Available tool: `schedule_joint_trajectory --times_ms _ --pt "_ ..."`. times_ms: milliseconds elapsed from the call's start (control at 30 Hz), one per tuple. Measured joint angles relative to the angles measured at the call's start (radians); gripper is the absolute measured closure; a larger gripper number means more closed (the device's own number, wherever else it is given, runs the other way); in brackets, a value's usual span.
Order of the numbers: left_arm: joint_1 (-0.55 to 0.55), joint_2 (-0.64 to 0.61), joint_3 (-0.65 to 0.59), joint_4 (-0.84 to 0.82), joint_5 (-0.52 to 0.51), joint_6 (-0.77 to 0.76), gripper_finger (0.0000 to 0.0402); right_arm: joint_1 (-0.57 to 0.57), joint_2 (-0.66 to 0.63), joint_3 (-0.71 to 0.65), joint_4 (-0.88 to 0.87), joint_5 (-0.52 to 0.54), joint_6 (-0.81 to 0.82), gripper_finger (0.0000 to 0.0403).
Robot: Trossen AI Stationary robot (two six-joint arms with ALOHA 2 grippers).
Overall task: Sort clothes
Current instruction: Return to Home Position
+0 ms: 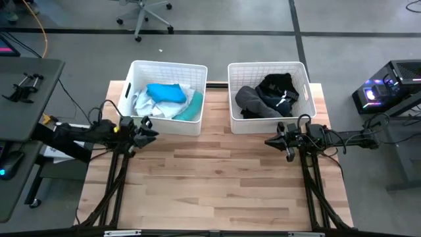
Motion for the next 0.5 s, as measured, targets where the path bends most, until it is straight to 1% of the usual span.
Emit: schedule_joint_trajectory --times_ms 100,133,233,367,433,500 --pt "0.018 -0.016 0.000 -0.112 0.011 0.041 0.0298 0.000 0.000 0.000 0.000 0.000 0.000 0.0403" --pt "0.023 -0.016 0.000 -0.123 0.016 0.065 0.0298 0.000 0.000 0.000 0.000 0.000 0.000 0.0403" --pt "0.037 -0.018 0.000 -0.128 0.048 0.180 0.0298 0.000 0.000 0.000 0.000 0.000 0.000 0.0403" --pt "0.054 -0.018 0.000 -0.183 0.119 0.368 0.0298 0.000 0.000 0.000 0.000 0.000 0.000 0.0403" --pt "0.059 -0.018 0.000 -0.235 0.127 0.440 0.0298 0.000 0.000 0.000 0.000 0.000 0.000 0.0403" --pt "0.059 -0.018 0.000 -0.286 0.127 0.478 0.0298 0.000 0.000 0.000 0.000 0.000 0.000 0.0403"
